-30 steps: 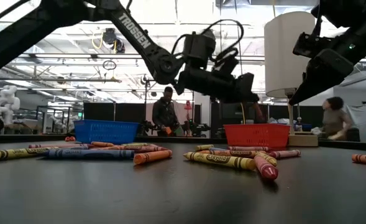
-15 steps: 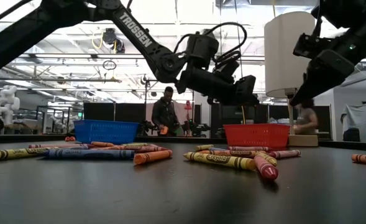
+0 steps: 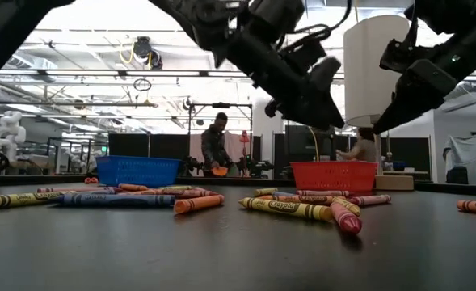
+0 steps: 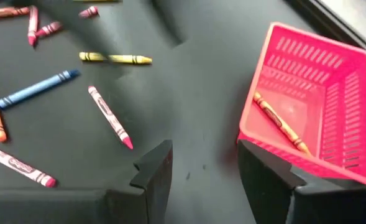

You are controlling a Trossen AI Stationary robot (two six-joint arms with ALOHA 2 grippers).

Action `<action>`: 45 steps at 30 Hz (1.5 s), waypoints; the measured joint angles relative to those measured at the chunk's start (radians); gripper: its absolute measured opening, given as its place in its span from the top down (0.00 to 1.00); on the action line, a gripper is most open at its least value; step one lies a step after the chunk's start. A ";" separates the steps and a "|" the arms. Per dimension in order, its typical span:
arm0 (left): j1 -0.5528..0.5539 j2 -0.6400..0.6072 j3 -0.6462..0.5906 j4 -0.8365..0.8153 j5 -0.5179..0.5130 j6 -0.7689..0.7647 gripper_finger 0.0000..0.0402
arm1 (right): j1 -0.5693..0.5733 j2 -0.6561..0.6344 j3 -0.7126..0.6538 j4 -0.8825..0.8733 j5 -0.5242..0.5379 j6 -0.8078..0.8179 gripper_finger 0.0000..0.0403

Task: Sort crayons
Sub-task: Put the yellow crayon into the blue bin

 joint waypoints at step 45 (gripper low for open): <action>-0.094 0.017 -0.025 -0.498 -0.259 -0.516 0.50 | 0.104 0.232 -0.001 0.393 0.023 -0.197 0.59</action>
